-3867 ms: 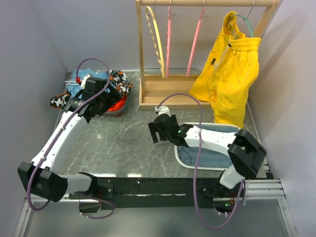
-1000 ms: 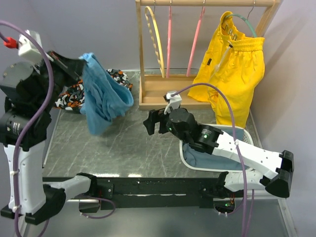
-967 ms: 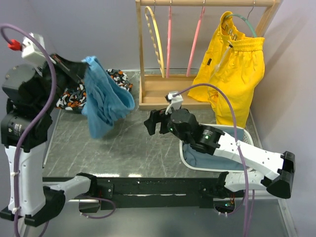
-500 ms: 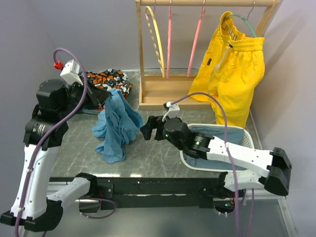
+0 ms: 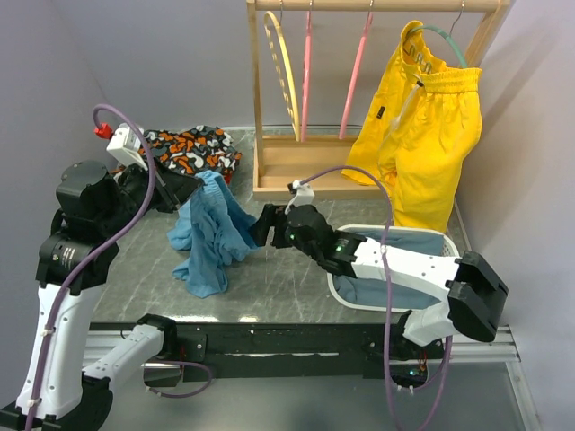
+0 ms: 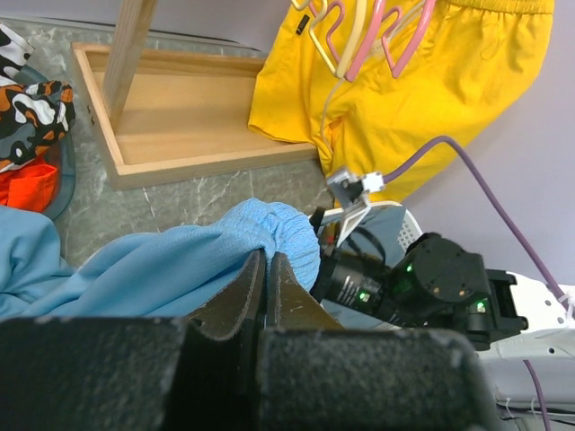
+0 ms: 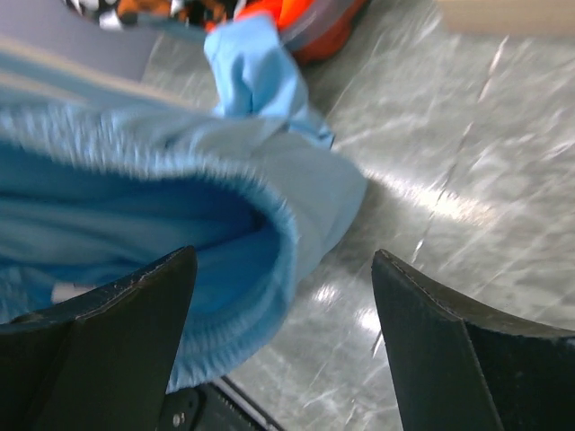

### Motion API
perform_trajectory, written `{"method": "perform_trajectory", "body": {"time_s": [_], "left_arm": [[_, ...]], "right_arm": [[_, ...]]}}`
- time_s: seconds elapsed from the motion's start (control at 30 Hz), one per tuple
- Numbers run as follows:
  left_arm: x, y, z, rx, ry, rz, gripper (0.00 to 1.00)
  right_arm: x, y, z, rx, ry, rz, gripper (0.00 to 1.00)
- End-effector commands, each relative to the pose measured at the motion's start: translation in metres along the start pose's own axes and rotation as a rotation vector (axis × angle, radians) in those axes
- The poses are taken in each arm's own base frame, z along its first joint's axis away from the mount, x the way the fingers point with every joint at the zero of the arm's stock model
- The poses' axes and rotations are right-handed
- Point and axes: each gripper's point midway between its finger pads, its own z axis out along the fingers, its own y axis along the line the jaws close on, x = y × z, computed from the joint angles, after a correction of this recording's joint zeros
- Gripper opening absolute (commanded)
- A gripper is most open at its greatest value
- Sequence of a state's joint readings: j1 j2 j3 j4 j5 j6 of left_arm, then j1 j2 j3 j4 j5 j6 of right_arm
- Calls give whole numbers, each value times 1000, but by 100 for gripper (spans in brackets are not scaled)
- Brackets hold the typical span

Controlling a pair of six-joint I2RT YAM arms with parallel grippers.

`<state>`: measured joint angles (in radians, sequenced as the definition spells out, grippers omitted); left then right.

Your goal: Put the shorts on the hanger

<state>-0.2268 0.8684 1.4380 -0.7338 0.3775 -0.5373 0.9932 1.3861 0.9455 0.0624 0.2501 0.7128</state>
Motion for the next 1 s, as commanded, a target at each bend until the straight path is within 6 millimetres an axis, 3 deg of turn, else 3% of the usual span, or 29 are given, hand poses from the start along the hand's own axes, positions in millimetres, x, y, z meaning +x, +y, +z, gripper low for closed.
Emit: {"method": "perform_trajectory", "body": {"time_s": [0.0, 0.13, 0.23, 0.27, 0.33, 0.37, 0.43, 0.47, 0.6, 0.73, 0.8, 0.9, 0.97], "left_arm": [[-16, -16, 0, 80, -62, 57, 1], [-16, -17, -3, 76, -68, 62, 1], [-15, -18, -5, 79, -71, 72, 1], [-16, -18, -6, 72, -75, 74, 1], [-14, -17, -5, 66, -71, 75, 1], [-11, -18, -4, 70, -62, 78, 1], [-10, -19, -5, 69, -64, 82, 1], [-10, -18, -5, 65, -66, 82, 1], [-11, -10, -3, 18, -79, 80, 1], [-9, -1, 10, -50, -64, 85, 1], [-12, -11, 11, -49, -59, 114, 1], [-15, -16, 14, -70, -58, 135, 1], [-18, -7, 17, -132, -79, 135, 1]], "right_arm": [[13, 17, 4, -96, 9, 57, 85], [19, 20, 12, -104, 31, 52, 75], [6, 14, 9, -48, 5, 11, 44], [-16, 10, -1, -12, -63, 5, 20], [-33, -10, -20, 72, -112, -35, 2], [-62, -13, -43, 95, -202, -25, 0], [-83, -19, -69, 119, -258, -60, 0], [-104, -14, -92, 99, -319, -48, 0], [-151, -10, -143, 128, -419, -78, 0], [-180, -1, -175, 123, -464, -100, 0], [-192, 5, -188, 116, -484, -109, 0], [-202, 8, -196, 122, -490, -120, 0], [-202, 7, -195, 137, -489, -125, 0]]}}
